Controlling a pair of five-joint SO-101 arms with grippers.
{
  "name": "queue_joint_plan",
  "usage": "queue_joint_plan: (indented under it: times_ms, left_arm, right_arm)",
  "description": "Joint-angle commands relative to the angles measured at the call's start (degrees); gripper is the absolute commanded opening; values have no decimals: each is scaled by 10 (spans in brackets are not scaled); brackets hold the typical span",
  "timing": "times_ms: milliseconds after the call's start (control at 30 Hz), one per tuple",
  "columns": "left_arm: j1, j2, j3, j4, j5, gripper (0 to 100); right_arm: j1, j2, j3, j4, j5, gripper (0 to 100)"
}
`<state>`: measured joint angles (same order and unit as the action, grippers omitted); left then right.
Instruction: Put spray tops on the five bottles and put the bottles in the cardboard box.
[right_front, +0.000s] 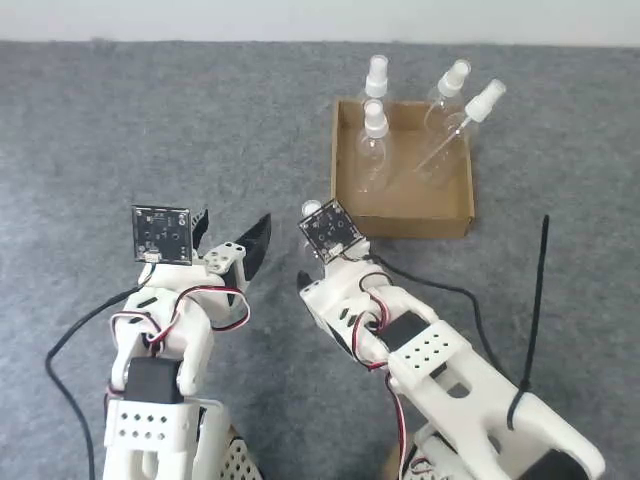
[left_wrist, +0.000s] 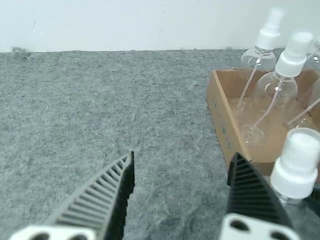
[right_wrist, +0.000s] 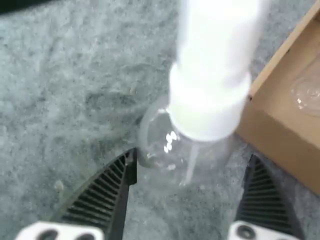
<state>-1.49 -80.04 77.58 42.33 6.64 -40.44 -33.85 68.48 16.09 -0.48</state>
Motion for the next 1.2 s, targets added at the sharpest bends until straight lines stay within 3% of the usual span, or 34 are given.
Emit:
queue_joint_plan:
  times_ms: [0,733,967,1167]
  left_arm:
    - [-2,-9,-5,-16,5,279]
    - [-2,-9,-5,-17,5,279]
    - [-2,-9,-5,-17,5,279]
    - [-2,-9,-5,-17,5,279]
  right_arm:
    - [-2,-7,-55,3,7,271]
    - [-2,-6,-70,-42,4,262]
    - [-2,-6,-70,-42,9,13]
    - [12,-10,-82,-29,18,4]
